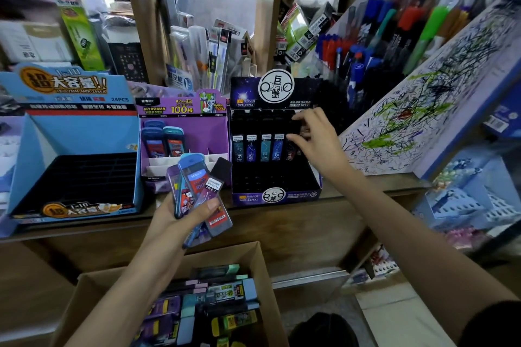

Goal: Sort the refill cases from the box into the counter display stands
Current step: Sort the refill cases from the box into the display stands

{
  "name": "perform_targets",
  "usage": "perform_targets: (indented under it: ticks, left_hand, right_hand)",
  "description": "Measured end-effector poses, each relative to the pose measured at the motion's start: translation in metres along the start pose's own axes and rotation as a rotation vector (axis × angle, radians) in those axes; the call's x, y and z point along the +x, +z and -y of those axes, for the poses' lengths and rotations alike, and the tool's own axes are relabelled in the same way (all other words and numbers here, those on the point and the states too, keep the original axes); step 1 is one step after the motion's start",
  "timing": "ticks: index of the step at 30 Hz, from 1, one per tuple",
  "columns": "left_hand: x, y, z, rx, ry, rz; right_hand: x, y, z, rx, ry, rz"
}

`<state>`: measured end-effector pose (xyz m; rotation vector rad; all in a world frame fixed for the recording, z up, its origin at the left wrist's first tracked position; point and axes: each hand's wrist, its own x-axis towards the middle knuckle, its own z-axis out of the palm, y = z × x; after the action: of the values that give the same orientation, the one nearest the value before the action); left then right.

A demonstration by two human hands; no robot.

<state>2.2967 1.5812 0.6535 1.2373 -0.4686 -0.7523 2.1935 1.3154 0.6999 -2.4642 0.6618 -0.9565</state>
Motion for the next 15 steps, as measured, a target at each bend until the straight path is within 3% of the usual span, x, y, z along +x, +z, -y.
perform_targets:
  ticks: [5, 8, 10, 13, 15]
  left_hand:
    - [-0.001, 0.004, -0.002, -0.009, -0.003, -0.004]
    - [-0.001, 0.007, -0.003, -0.019, 0.006, 0.000]
    - [-0.002, 0.008, -0.003, -0.022, 0.010, 0.005]
    - [-0.002, 0.012, -0.001, -0.018, 0.007, 0.017]
    - [-0.003, 0.015, 0.001, -0.003, 0.005, 0.028]
  right_hand:
    - [-0.003, 0.001, 0.005, -0.217, -0.110, -0.090]
    - [-0.011, -0.001, 0.020, -0.194, -0.071, -0.135]
    - [-0.025, 0.000, 0.038, 0.017, 0.023, -0.119]
    - [-0.054, 0.008, 0.074, 0.552, 0.280, 0.208]
    - [-0.070, 0.016, 0.093, 0.705, 0.378, 0.349]
